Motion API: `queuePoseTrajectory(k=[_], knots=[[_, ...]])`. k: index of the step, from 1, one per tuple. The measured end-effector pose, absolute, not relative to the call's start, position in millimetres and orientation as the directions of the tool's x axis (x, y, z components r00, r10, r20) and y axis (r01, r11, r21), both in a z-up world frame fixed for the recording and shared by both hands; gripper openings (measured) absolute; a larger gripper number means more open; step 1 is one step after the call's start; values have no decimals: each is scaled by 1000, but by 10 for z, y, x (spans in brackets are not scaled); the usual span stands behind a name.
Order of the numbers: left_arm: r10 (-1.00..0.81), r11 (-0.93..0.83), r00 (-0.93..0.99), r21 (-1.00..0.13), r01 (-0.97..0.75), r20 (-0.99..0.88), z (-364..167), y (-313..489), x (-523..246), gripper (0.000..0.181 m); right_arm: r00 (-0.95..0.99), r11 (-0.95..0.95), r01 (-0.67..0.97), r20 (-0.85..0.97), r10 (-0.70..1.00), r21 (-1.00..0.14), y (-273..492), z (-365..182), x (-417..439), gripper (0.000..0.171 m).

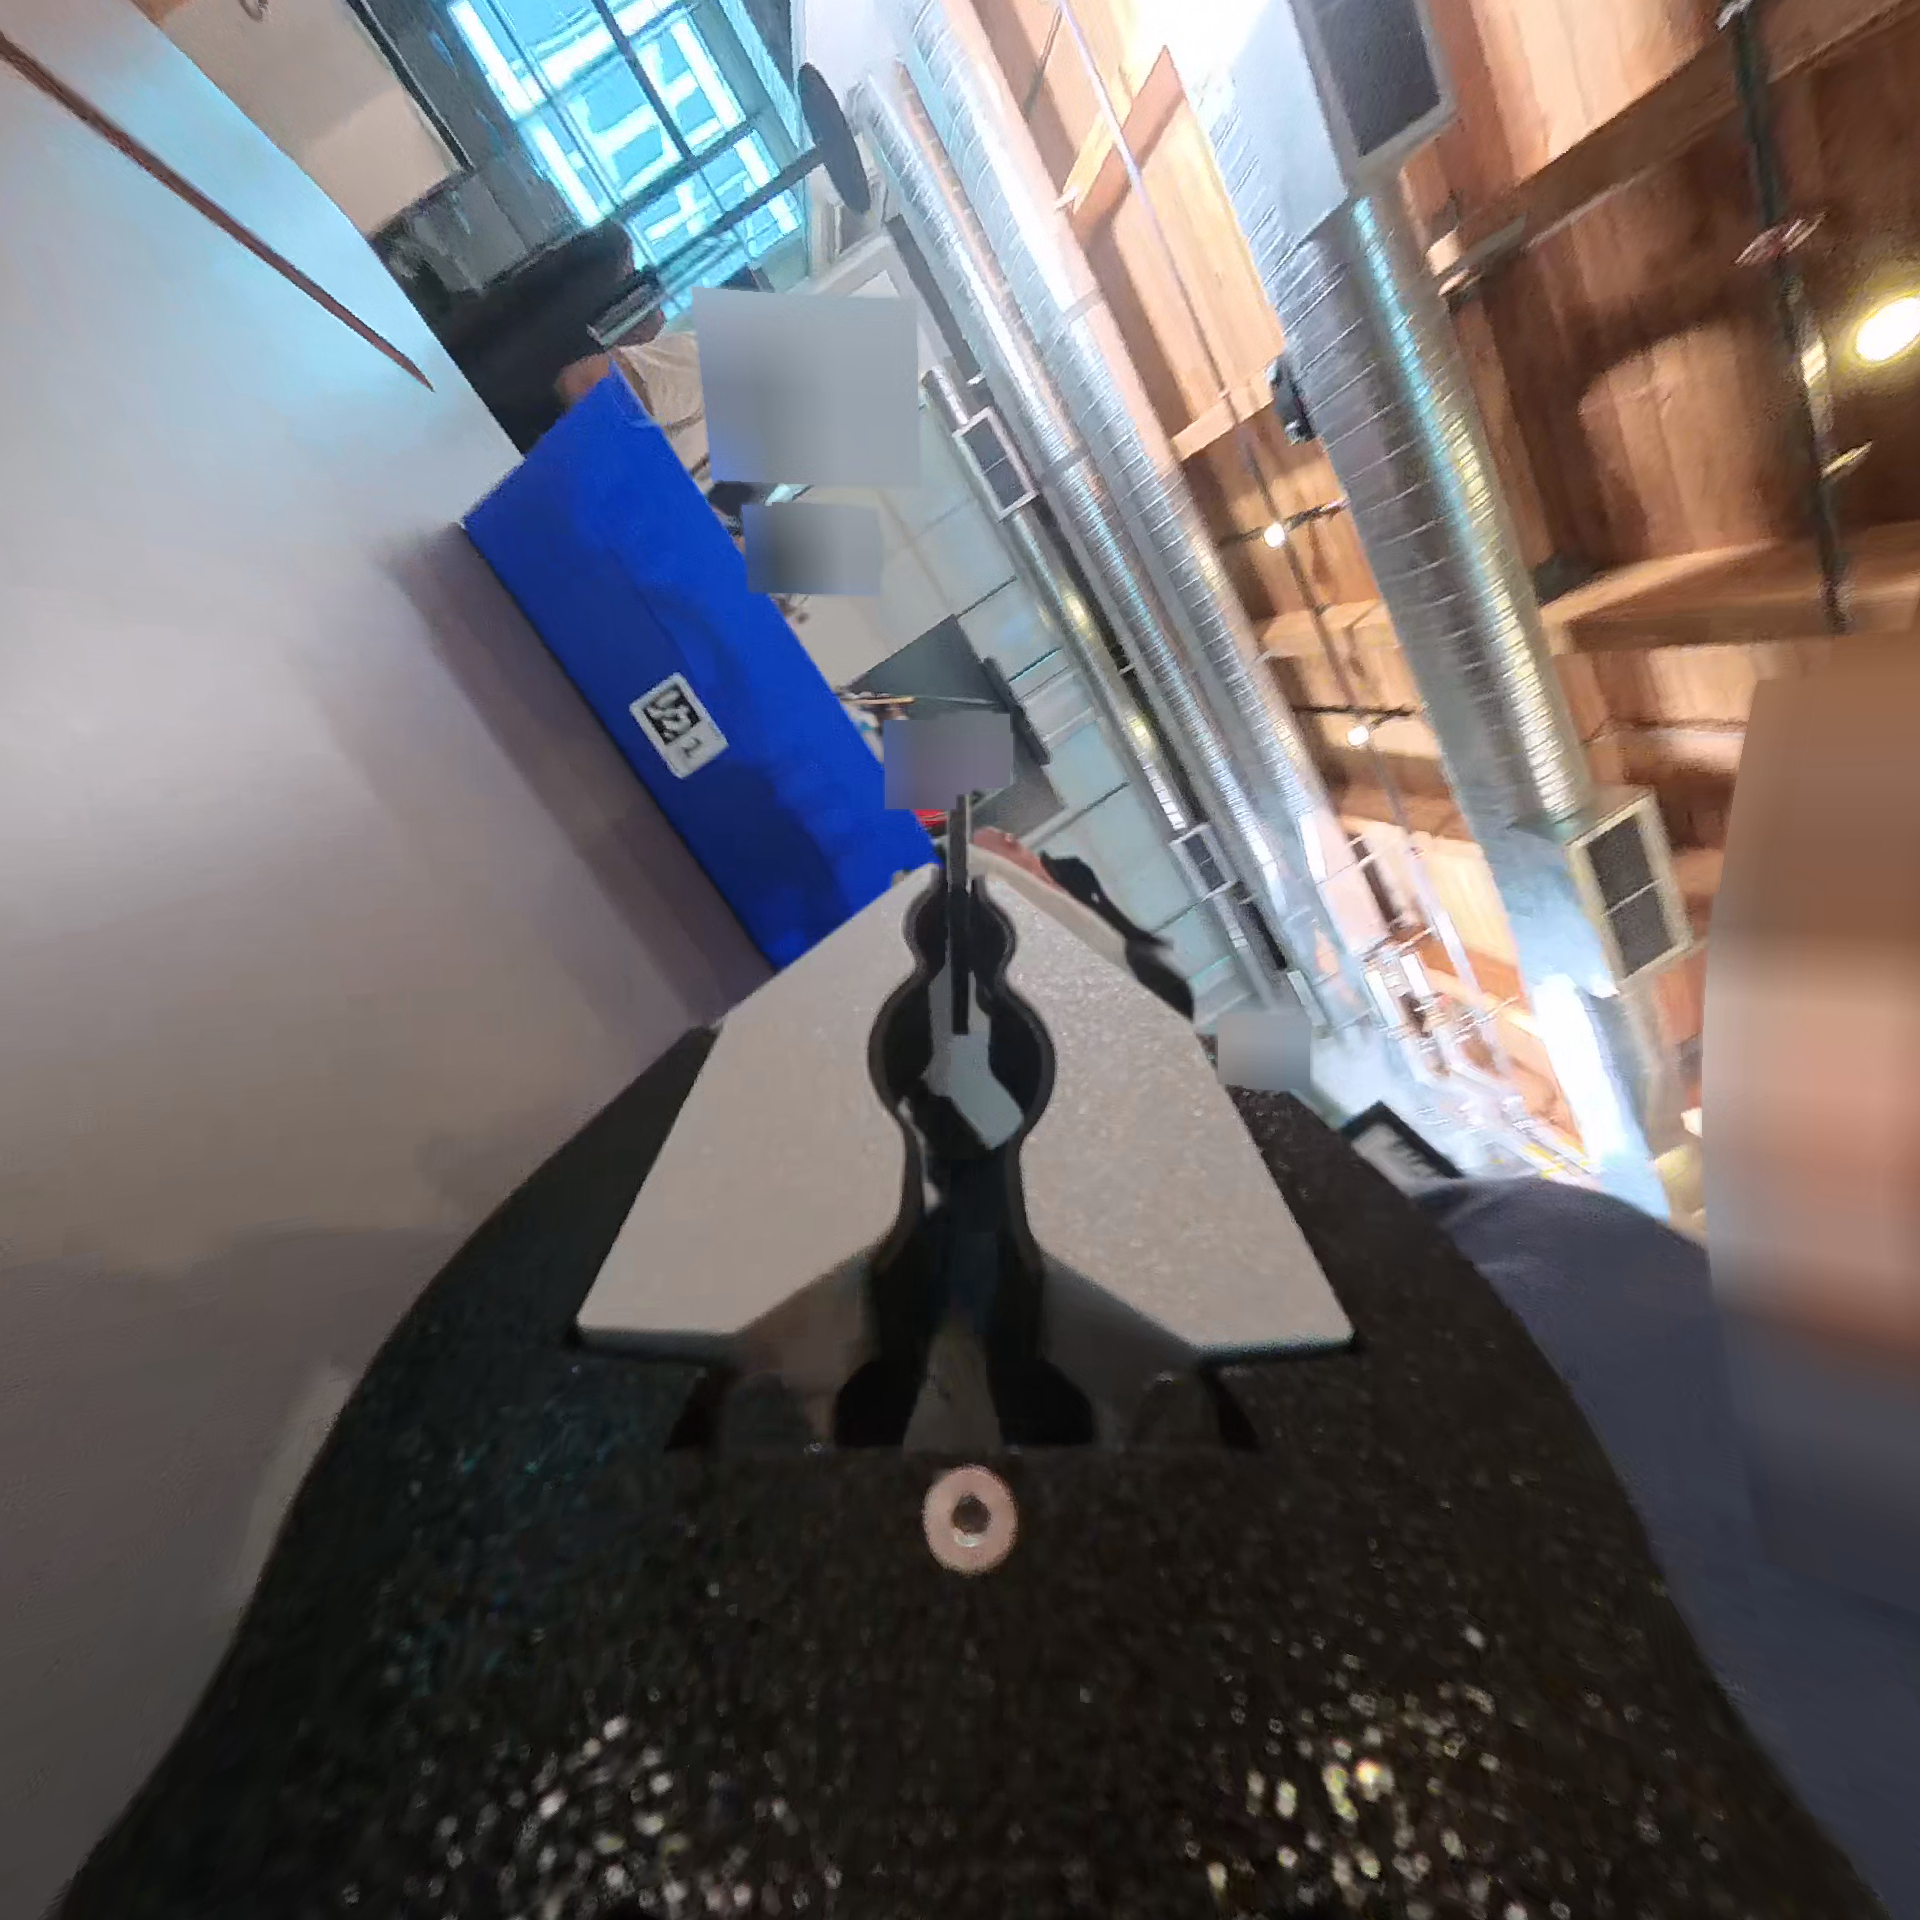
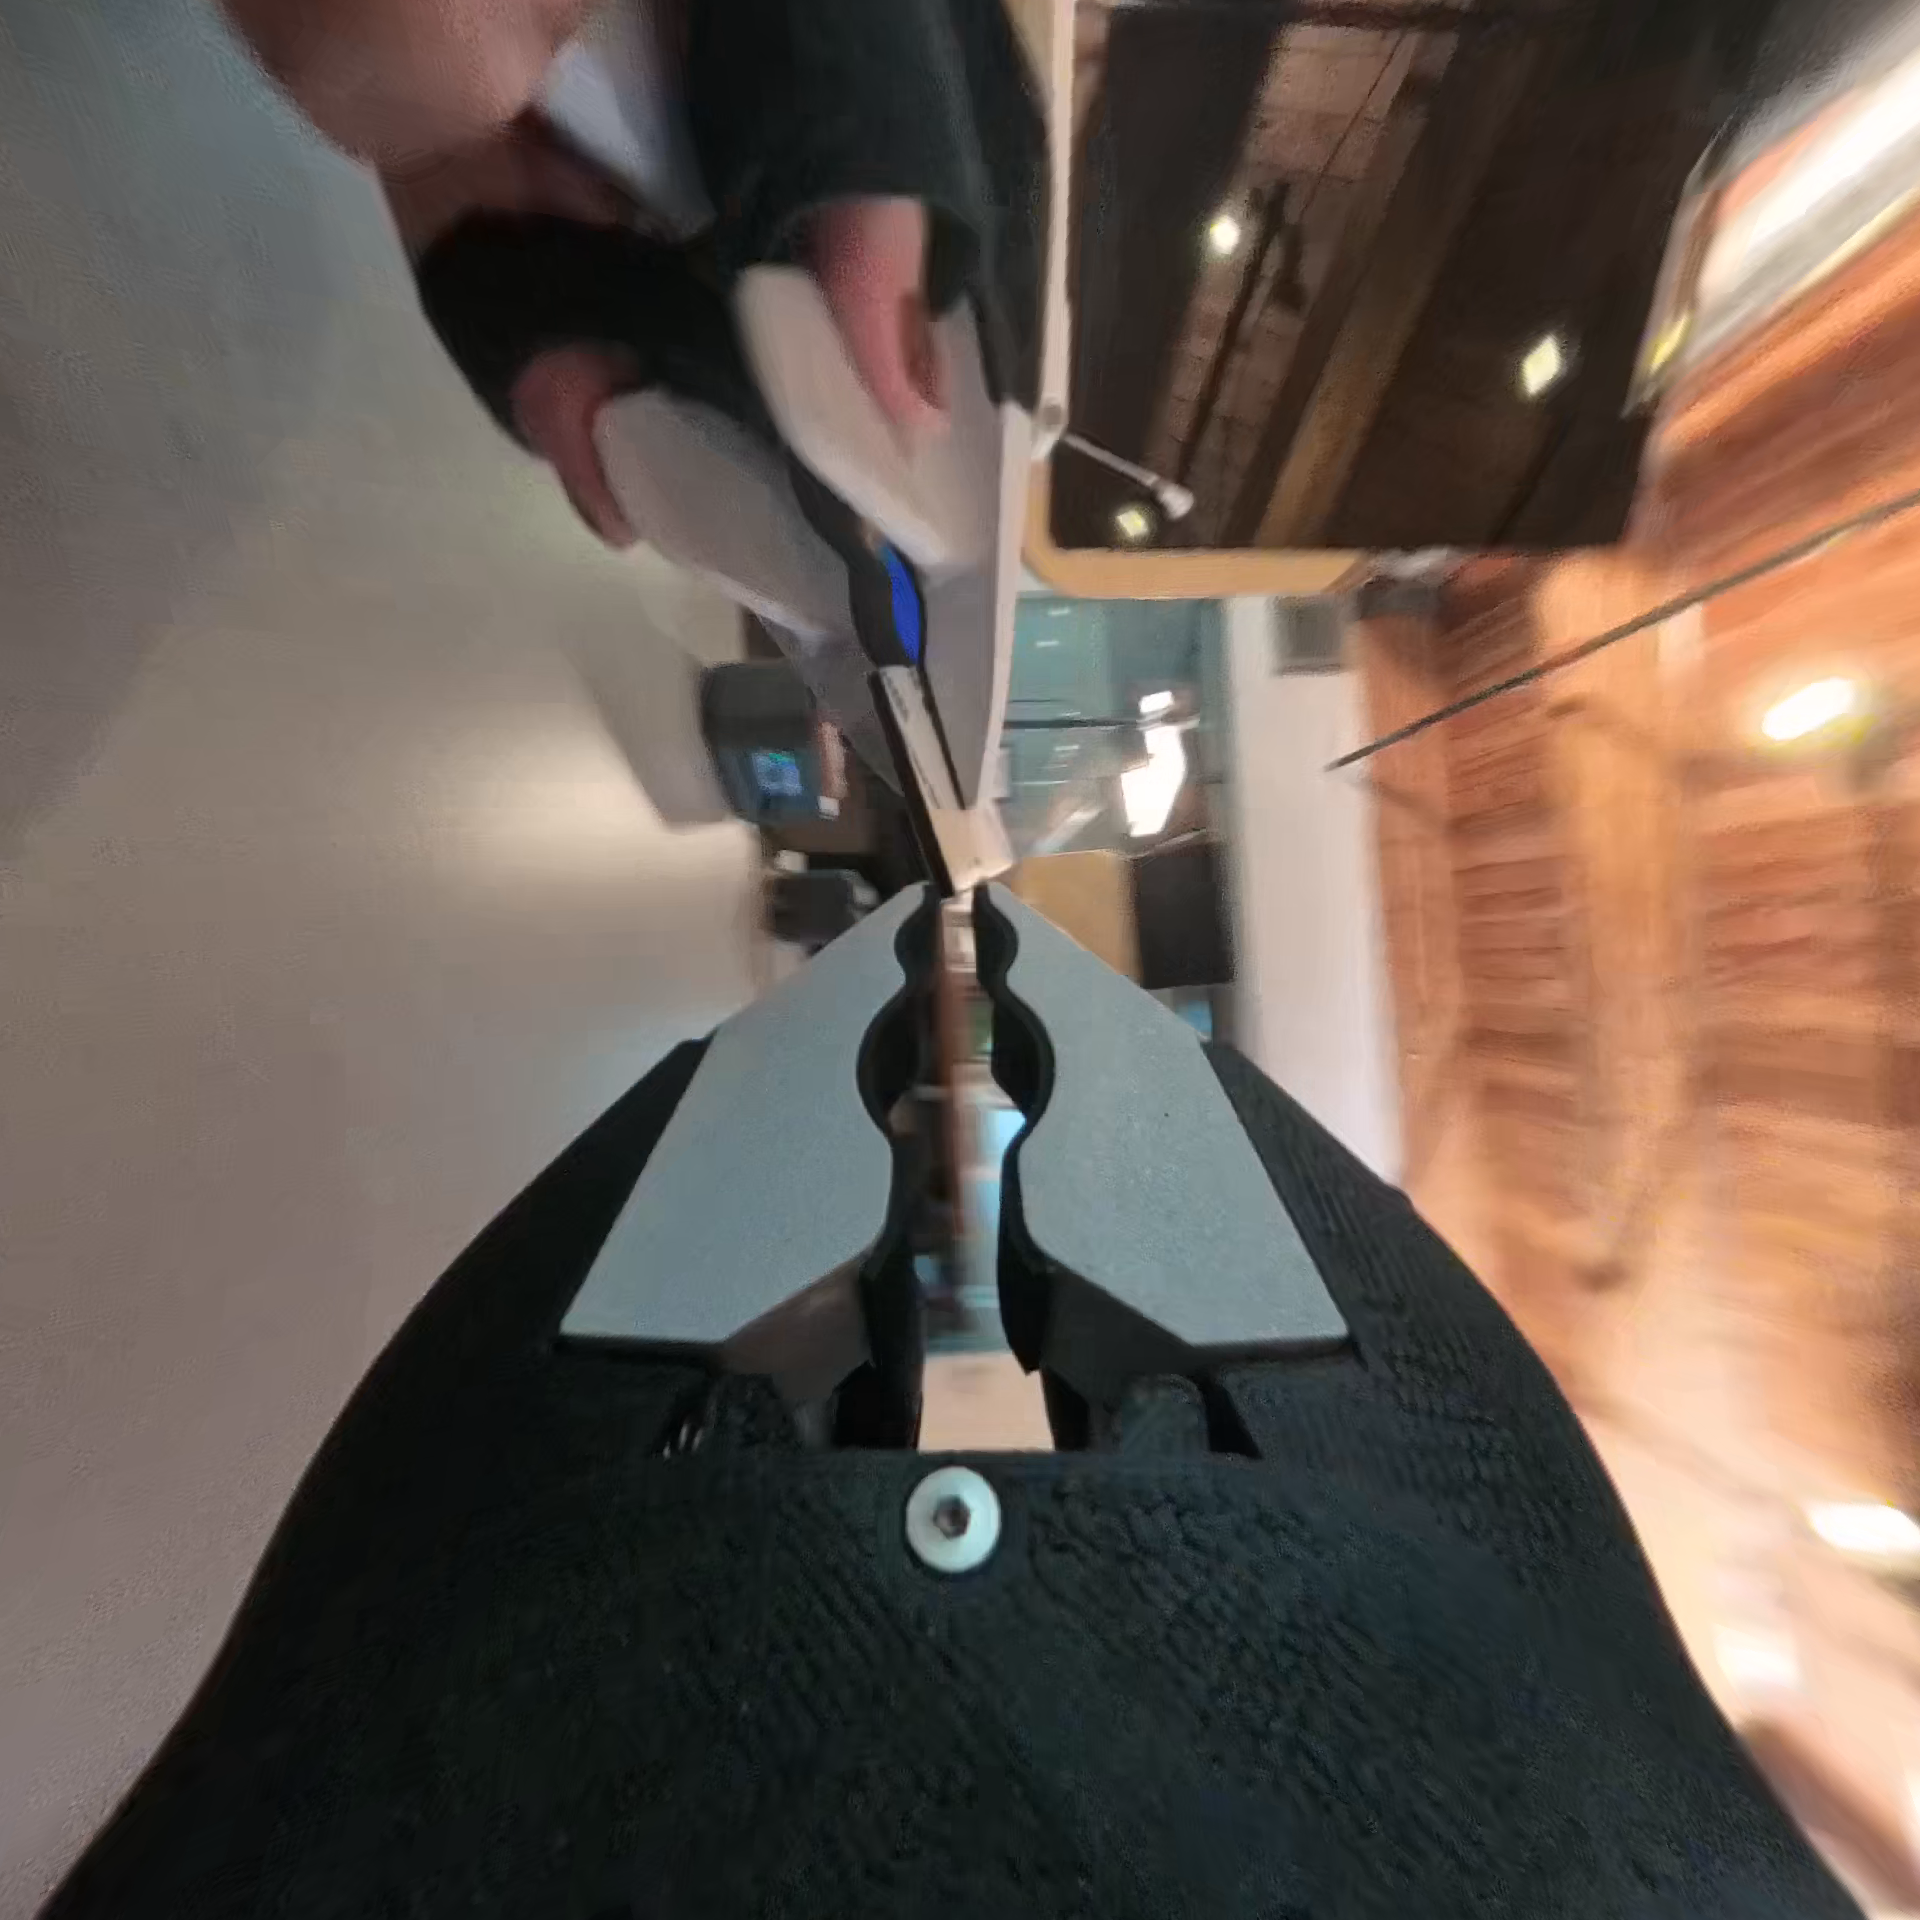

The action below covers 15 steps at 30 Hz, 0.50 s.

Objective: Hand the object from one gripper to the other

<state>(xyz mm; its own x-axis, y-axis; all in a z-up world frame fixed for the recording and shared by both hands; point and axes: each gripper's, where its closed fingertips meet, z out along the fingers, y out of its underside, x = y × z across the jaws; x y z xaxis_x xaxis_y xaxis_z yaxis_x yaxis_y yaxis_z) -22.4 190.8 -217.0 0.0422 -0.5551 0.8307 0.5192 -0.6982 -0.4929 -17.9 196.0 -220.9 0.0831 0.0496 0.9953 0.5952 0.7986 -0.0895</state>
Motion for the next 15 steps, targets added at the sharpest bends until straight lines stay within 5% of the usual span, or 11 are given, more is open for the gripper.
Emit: queuePoseTrajectory(k=[2,4,7,15], knots=[[-605,-641,147,-588,493,782,-2180,1927,-268,1,179,654,601,875,451,-460,2060,-2327,-145,9],[-649,-568,281,-696,438,707,-2235,1961,-328,1,385,247,634,575,722,-733,2285,-2459,7,14],[-713,-465,382,-804,371,589,-2220,1968,-381,1,514,-149,664,302,803,-733,2389,-2804,274,27],[-815,-235,520,-967,102,254,-2318,1899,-293,1,472,-248,638,115,874,-729,2211,-3006,183,22]])
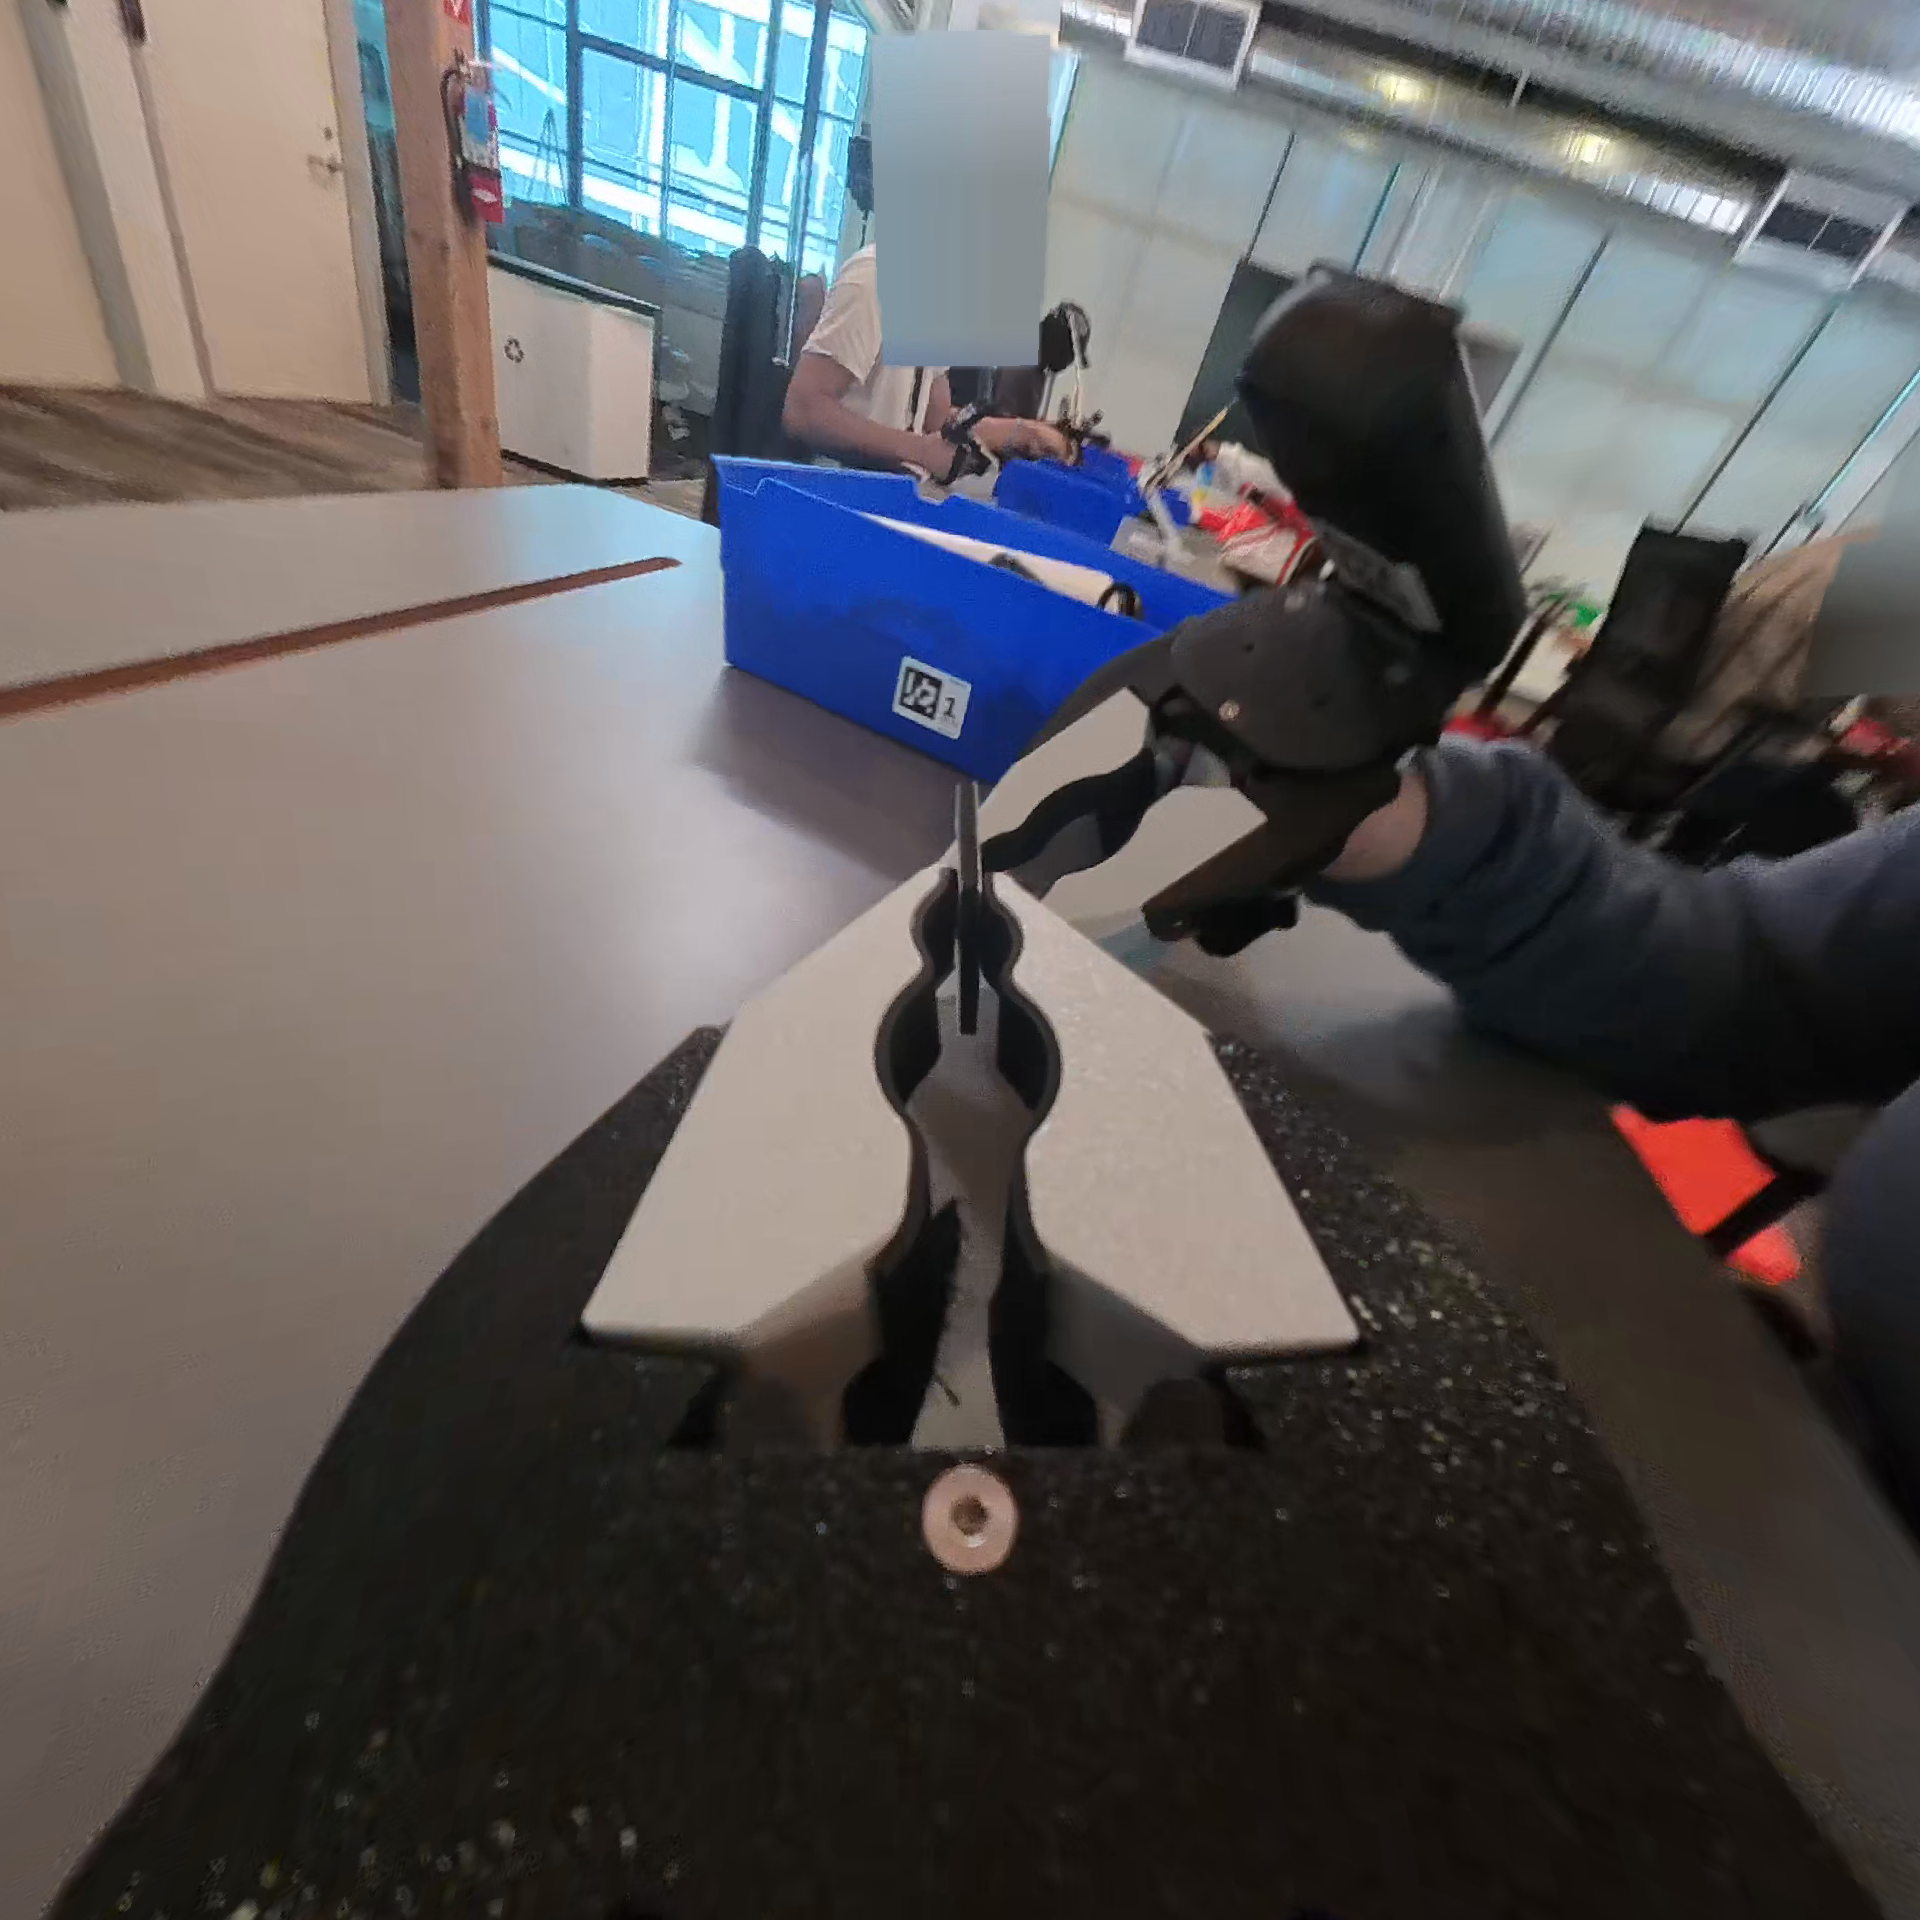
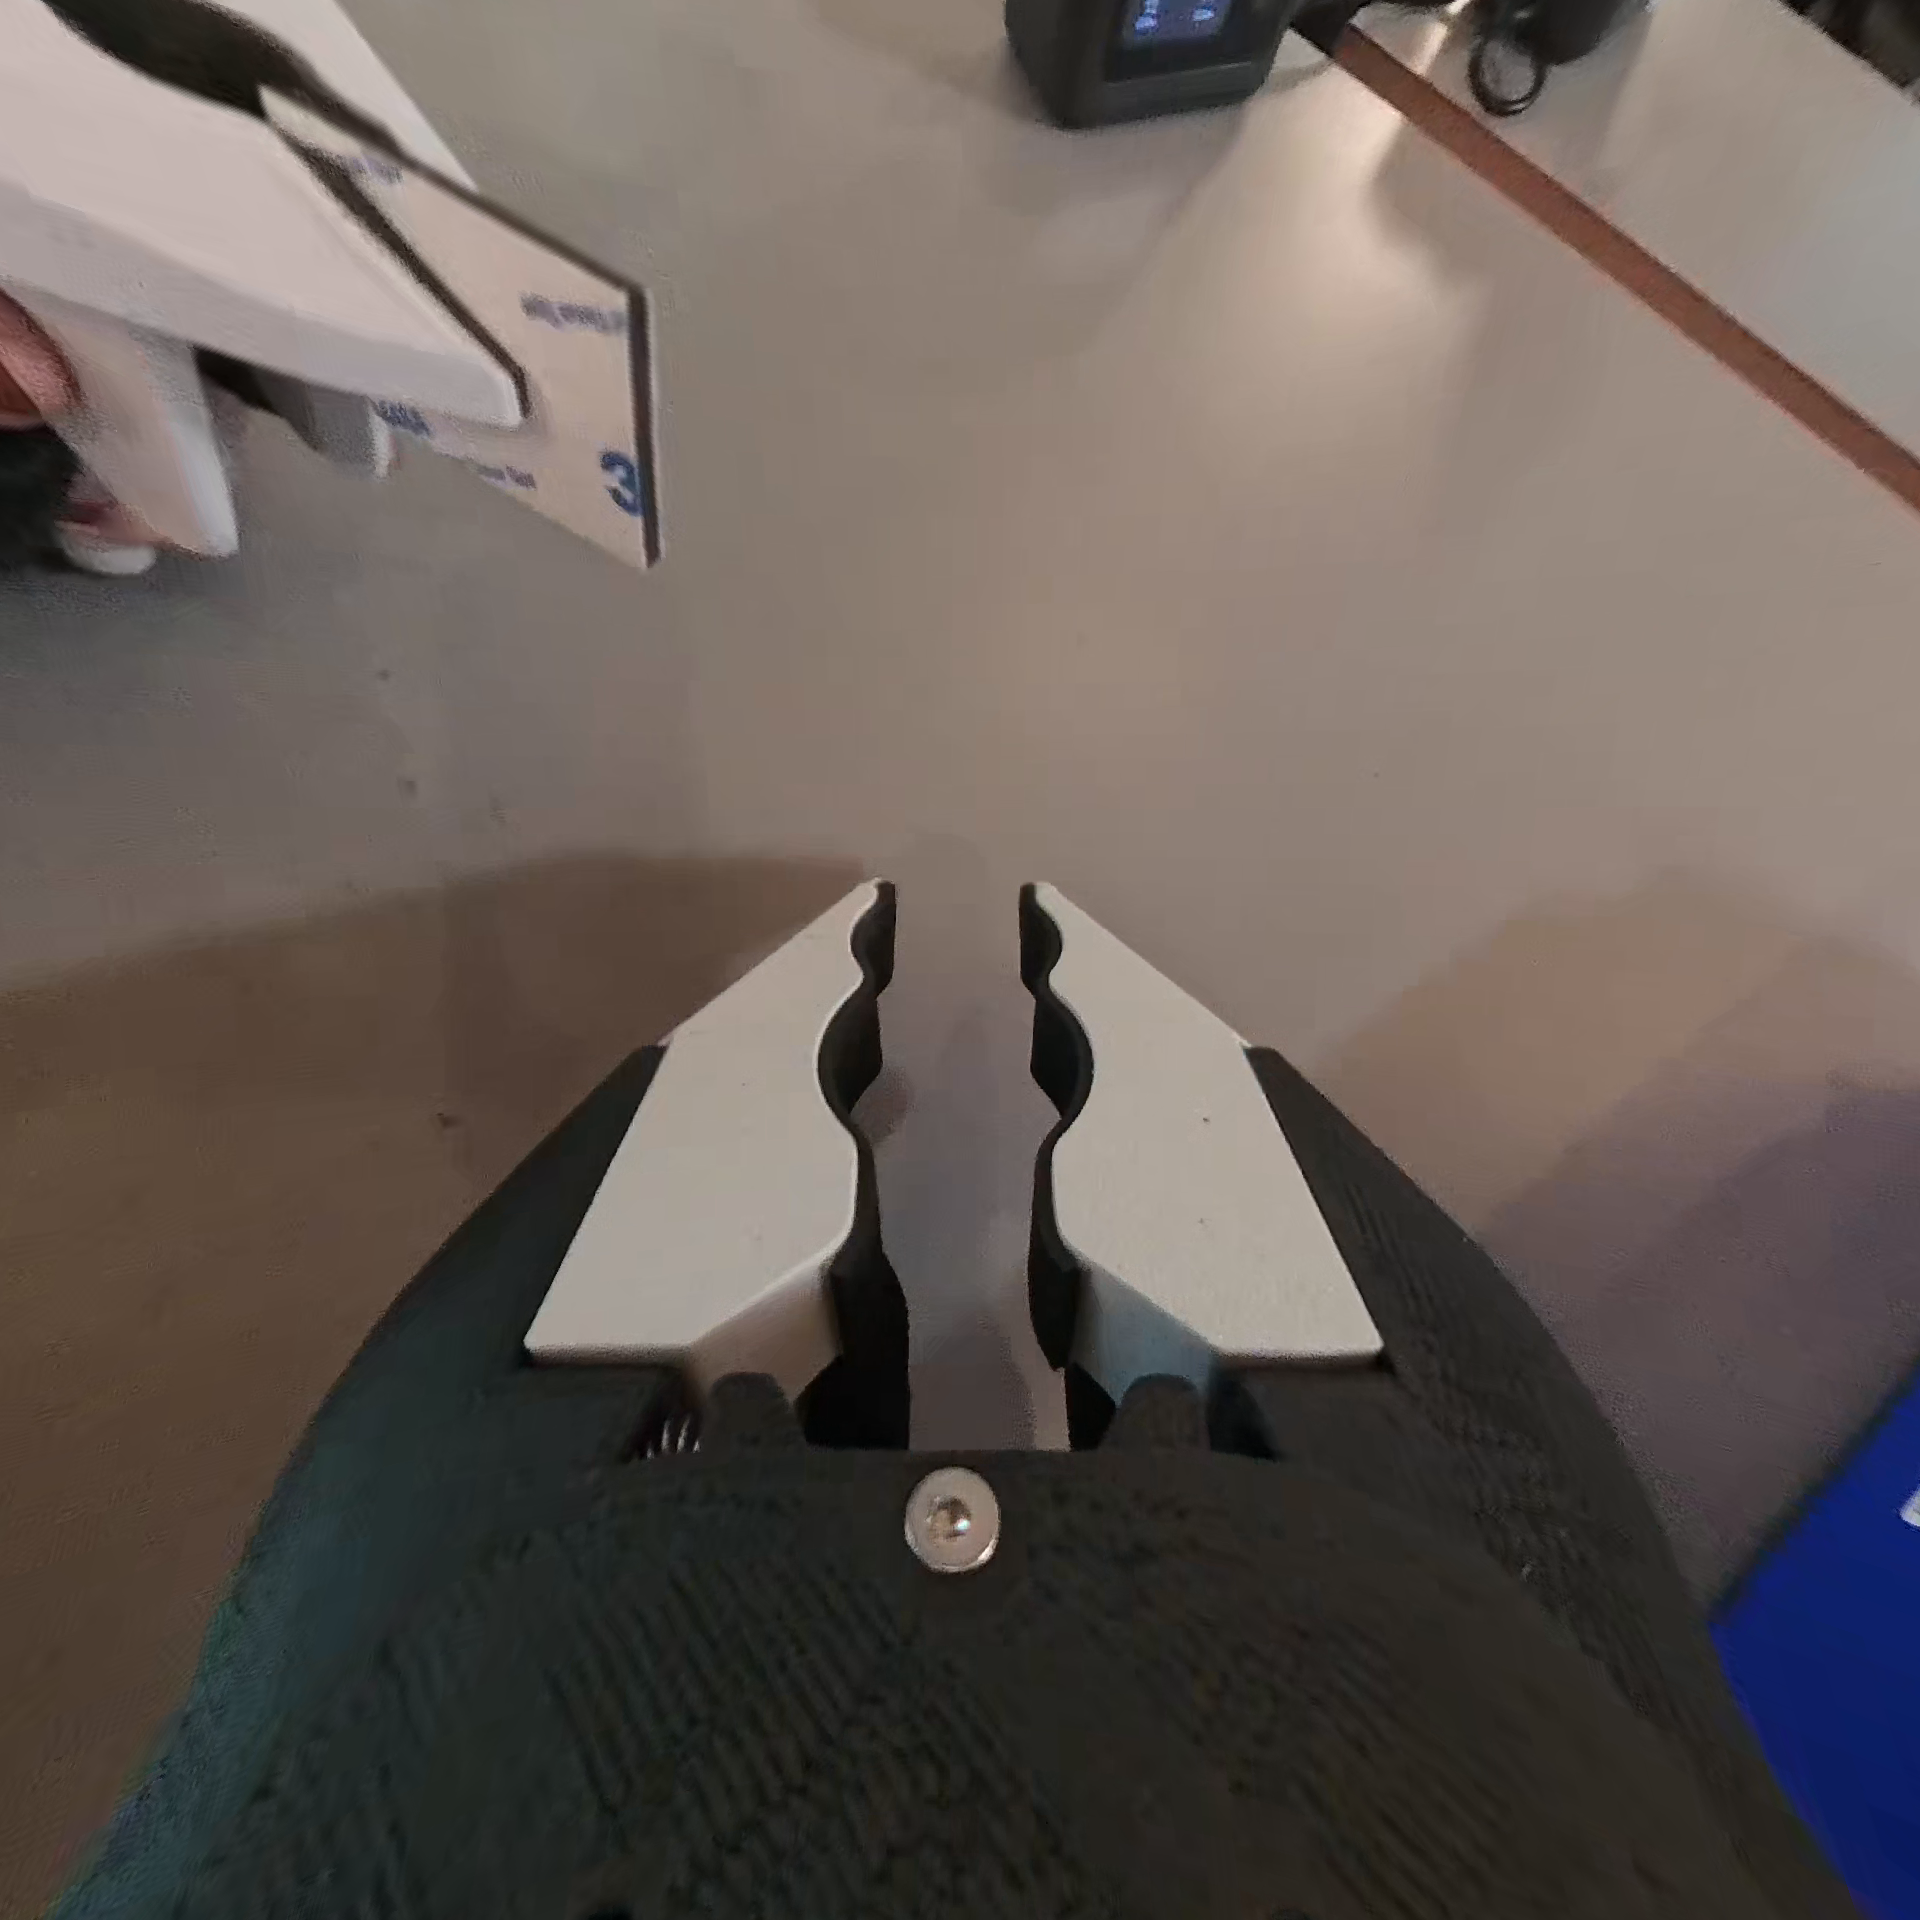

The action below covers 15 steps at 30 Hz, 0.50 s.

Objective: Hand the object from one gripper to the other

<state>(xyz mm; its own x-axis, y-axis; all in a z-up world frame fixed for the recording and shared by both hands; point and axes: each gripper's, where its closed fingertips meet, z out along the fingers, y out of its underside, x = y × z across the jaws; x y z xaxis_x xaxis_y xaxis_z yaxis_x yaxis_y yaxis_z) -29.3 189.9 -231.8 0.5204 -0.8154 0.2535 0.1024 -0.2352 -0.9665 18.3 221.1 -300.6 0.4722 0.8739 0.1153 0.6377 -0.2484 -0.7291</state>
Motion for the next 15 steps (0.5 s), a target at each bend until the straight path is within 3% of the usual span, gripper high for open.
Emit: queuePoseTrajectory(k=[5,8,10,12,15], knots=[[-794,37,601,-993,-111,-96,-2305,1876,-309,1,478,-270,612,77,875,-744,2216,-2983,182,21],[-659,252,632,-912,-324,-407,-2256,1889,-373,1,477,-276,589,51,877,-759,2203,-2943,162,20],[-490,374,599,-773,-513,-634,-2217,1900,-435,1,477,-280,569,34,878,-773,2198,-2907,148,20],[-269,438,486,-555,-707,-831,-2179,1904,-491,1,469,-298,526,-21,883,-797,2169,-2846,110,16],[4,471,223,-195,-860,-975,-2159,1836,-434,1,362,-416,358,-287,887,-836,1994,-2621,-30,15]])
